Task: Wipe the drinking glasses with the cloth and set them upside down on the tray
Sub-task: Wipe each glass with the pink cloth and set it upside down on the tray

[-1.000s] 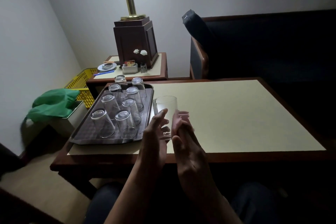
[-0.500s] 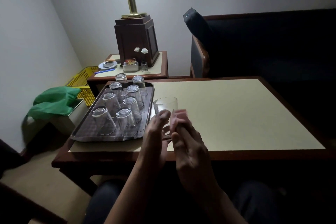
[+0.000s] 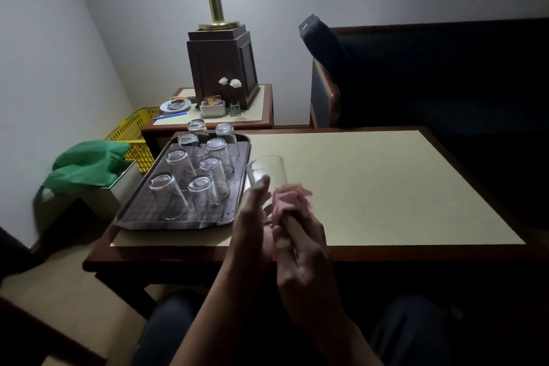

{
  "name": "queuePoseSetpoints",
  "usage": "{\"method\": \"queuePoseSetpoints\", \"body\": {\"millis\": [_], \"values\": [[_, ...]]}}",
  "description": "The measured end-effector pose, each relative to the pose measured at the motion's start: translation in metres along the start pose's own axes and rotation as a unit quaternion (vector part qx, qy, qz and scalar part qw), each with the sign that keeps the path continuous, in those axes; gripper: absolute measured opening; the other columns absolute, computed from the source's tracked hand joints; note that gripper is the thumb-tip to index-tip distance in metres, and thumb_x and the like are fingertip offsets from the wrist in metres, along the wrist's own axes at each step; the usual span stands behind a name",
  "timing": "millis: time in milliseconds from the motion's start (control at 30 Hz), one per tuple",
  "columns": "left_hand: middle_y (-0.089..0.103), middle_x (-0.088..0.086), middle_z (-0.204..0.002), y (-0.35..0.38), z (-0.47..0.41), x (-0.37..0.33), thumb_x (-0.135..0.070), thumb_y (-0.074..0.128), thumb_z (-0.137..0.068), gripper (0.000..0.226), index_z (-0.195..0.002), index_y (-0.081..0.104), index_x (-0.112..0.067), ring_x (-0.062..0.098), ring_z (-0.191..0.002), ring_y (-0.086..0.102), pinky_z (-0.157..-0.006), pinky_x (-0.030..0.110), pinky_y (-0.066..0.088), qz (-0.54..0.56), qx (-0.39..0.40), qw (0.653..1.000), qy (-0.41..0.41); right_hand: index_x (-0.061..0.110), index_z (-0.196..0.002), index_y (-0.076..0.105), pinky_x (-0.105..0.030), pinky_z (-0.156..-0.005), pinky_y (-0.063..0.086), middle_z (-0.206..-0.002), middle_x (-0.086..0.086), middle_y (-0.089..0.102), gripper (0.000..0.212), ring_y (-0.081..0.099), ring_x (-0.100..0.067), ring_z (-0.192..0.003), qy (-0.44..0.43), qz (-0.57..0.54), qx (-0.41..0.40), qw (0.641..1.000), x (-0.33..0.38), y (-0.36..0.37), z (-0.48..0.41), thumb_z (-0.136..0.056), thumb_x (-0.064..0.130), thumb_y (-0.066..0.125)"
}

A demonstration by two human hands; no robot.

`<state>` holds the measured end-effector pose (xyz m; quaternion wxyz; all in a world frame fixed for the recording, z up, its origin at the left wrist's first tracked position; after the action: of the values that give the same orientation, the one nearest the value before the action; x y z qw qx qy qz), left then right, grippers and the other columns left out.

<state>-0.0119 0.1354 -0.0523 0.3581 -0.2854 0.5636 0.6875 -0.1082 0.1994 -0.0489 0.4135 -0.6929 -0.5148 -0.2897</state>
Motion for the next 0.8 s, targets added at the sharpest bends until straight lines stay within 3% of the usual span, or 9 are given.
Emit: {"method": "queuePoseSetpoints", "body": {"millis": [100,200,267,367,433,500,633,700,800], "values": [[0.060,0.026,-0.139,-0.004,0.006,0.004,-0.043,0.053,-0.105,0.055,-0.142,0.057,-0.003,0.038,-0.131,0.056,-0.115,0.052,0.036,-0.027,0.039,0.999,0.005,0.043,-0.138,0.055,-0.004,-0.103,0.038,-0.136,0.044,0.043,0.038,0.046,0.014,-0.131,0.019,-0.029,-0.001,0.999,0.000,-0.005,-0.025,-0.108,0.021,0.048],[0.067,0.025,-0.131,-0.003,0.010,-0.002,-0.037,0.053,-0.103,0.034,-0.127,0.066,-0.016,0.032,-0.119,0.069,-0.107,0.051,0.047,-0.033,0.023,0.999,0.036,0.037,-0.151,0.048,0.000,-0.100,0.038,-0.143,0.038,0.045,0.043,0.045,0.023,-0.129,0.063,-0.056,0.017,0.996,-0.008,-0.015,-0.047,-0.112,0.018,0.044],[0.070,0.020,-0.130,-0.005,0.007,-0.006,-0.037,0.049,-0.102,0.041,-0.134,0.058,-0.013,0.032,-0.123,0.068,-0.109,0.053,0.048,-0.007,0.008,0.999,0.045,0.038,-0.151,0.049,-0.002,-0.103,0.040,-0.150,0.028,0.051,0.042,0.047,0.016,-0.133,0.073,-0.068,0.036,0.994,-0.011,-0.014,-0.043,-0.113,0.021,0.043],[0.063,0.016,-0.140,-0.006,0.003,-0.009,-0.037,0.045,-0.106,0.047,-0.144,0.051,-0.009,0.033,-0.132,0.059,-0.111,0.053,0.044,0.005,-0.045,0.998,0.048,0.038,-0.133,0.058,-0.009,-0.101,0.044,-0.134,0.029,0.060,0.036,0.055,0.011,-0.126,0.062,-0.081,0.031,0.994,-0.011,-0.003,-0.017,-0.111,0.012,0.045],[0.058,0.013,-0.142,-0.007,0.001,-0.006,-0.045,0.058,-0.099,0.055,-0.143,0.054,-0.012,0.030,-0.134,0.054,-0.101,0.046,0.050,-0.012,-0.074,0.996,0.041,0.038,-0.125,0.059,-0.020,-0.105,0.048,-0.130,0.024,0.061,0.031,0.058,0.002,-0.126,0.057,-0.075,0.010,0.995,-0.014,0.003,0.001,-0.108,0.015,0.045],[0.056,0.023,-0.145,-0.008,0.000,0.001,-0.045,0.075,-0.087,0.074,-0.146,0.050,-0.007,0.039,-0.134,0.054,-0.105,0.049,0.050,-0.021,-0.041,0.999,0.018,0.034,-0.125,0.061,-0.026,-0.105,0.050,-0.130,0.016,0.061,0.028,0.060,-0.006,-0.125,0.058,-0.059,0.003,0.997,-0.014,0.005,0.006,-0.105,0.023,0.045],[0.062,0.026,-0.138,-0.011,0.005,0.006,-0.023,0.071,-0.094,0.064,-0.149,0.045,-0.003,0.037,-0.123,0.063,-0.102,0.046,0.049,-0.013,0.002,1.000,0.001,0.033,-0.124,0.067,-0.008,-0.093,0.046,-0.126,0.018,0.066,0.028,0.061,0.006,-0.117,0.088,-0.066,0.015,0.994,-0.004,-0.006,-0.019,-0.110,0.020,0.046],[0.061,0.027,-0.139,-0.012,0.008,0.008,-0.023,0.056,-0.104,0.049,-0.146,0.049,0.000,0.037,-0.131,0.060,-0.112,0.051,0.041,-0.008,0.018,1.000,0.005,0.033,-0.124,0.067,-0.003,-0.085,0.045,-0.126,0.012,0.069,0.030,0.063,0.010,-0.111,0.100,-0.074,0.014,0.992,-0.002,-0.013,-0.034,-0.111,0.016,0.046],[0.060,0.025,-0.143,-0.008,0.008,0.002,-0.028,0.049,-0.104,0.055,-0.149,0.045,0.003,0.037,-0.138,0.055,-0.122,0.051,0.032,0.040,0.002,0.999,0.012,0.040,-0.125,0.066,-0.003,-0.087,0.045,-0.128,0.021,0.069,0.035,0.062,0.014,-0.113,0.109,-0.119,0.025,0.986,-0.001,-0.012,-0.035,-0.112,0.015,0.044]]}}
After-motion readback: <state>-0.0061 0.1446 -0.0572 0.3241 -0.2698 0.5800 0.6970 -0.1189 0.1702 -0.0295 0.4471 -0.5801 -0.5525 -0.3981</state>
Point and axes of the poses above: each hand's wrist, its own z-axis away from the middle knuckle, its own y-axis out of the palm, x = y × z, the point moved 3 cm from there along -z, towards the middle knuckle
